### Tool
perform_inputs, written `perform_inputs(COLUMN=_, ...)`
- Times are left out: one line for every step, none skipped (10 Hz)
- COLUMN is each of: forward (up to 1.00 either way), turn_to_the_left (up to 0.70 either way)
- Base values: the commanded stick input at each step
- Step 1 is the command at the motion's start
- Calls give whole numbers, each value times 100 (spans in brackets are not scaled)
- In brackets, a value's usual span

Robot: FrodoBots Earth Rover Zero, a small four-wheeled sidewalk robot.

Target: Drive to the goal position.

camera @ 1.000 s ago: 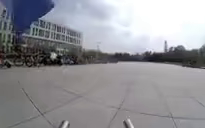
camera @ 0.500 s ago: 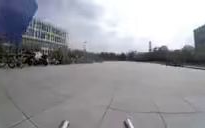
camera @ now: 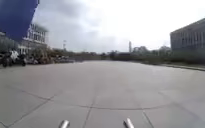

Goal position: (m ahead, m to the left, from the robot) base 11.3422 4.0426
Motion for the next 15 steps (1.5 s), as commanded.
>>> perform_inputs(forward=0, turn_to_the_left=-70)
perform_inputs(forward=0, turn_to_the_left=-70)
perform_inputs(forward=52, turn_to_the_left=-18)
perform_inputs(forward=70, turn_to_the_left=0)
perform_inputs(forward=70, turn_to_the_left=0)
perform_inputs(forward=70, turn_to_the_left=0)
perform_inputs(forward=70, turn_to_the_left=0)
perform_inputs(forward=70, turn_to_the_left=0)
perform_inputs(forward=70, turn_to_the_left=0)
perform_inputs(forward=70, turn_to_the_left=0)
perform_inputs(forward=70, turn_to_the_left=0)
perform_inputs(forward=70, turn_to_the_left=0)
perform_inputs(forward=70, turn_to_the_left=0)
perform_inputs(forward=70, turn_to_the_left=0)
perform_inputs(forward=70, turn_to_the_left=0)
